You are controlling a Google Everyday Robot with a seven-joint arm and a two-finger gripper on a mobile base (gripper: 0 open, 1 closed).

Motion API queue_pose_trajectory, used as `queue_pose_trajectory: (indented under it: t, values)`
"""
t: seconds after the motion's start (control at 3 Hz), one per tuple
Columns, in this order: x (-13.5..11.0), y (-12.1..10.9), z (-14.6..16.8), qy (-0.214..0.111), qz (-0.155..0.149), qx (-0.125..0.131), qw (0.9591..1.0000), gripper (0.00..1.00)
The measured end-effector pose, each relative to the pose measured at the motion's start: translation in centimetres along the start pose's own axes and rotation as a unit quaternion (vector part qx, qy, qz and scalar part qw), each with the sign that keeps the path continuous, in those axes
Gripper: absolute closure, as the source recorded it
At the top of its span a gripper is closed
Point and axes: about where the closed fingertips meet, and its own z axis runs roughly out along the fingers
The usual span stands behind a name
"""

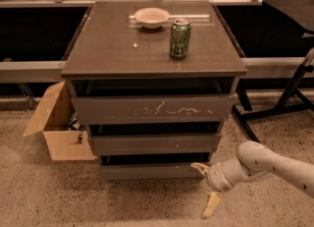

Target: Open bottom drawer

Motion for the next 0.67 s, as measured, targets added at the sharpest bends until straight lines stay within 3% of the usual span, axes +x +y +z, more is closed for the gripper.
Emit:
queue_pose_trajectory:
  t: [0.33,0.67]
  values:
    - [0.0,0.0,0.0,0.000,0.000,0.000,1.0000,0.00]
    - [2.1,-0.8,2.6,0.026,-0.001,-0.012,0.9996,0.00]
